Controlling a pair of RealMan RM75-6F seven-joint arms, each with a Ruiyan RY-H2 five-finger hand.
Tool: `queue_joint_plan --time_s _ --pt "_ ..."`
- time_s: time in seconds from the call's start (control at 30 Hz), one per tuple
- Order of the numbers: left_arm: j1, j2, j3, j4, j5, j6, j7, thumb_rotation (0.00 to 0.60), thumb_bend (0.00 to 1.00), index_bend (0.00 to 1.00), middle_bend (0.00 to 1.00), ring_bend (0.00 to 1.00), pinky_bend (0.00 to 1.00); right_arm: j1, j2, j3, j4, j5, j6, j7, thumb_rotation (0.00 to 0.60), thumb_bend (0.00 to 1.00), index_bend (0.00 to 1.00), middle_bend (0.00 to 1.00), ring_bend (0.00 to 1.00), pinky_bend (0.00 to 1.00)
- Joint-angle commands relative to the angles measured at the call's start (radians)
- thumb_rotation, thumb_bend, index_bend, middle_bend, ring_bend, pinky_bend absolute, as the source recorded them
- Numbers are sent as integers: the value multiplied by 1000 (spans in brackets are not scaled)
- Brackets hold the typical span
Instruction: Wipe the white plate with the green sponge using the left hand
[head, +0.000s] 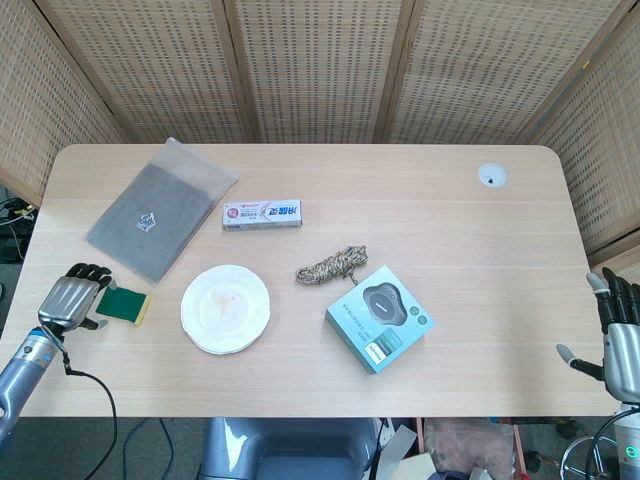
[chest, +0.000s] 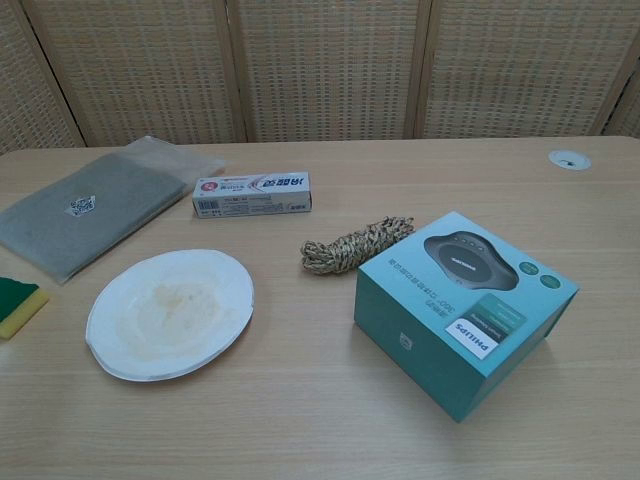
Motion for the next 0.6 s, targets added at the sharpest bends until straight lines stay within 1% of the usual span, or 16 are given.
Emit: queue_joint_plan --time_s 0.03,0.37,0.6 --pt "-14 -16 -2 7 -2 -7 -9 600 0 305 185 157 111 0 1 2 0 4 -1 2 600 0 49 0 0 0" --pt "-37 -34 6 -11 -6 -29 20 600 0 299 171 157 116 3 4 4 2 14 -11 7 600 0 49 0 0 0" --pt "-39 -34 17 -29 -10 -43 29 600 0 321 177 157 182 3 7 5 1 19 -15 13 600 0 49 0 0 0"
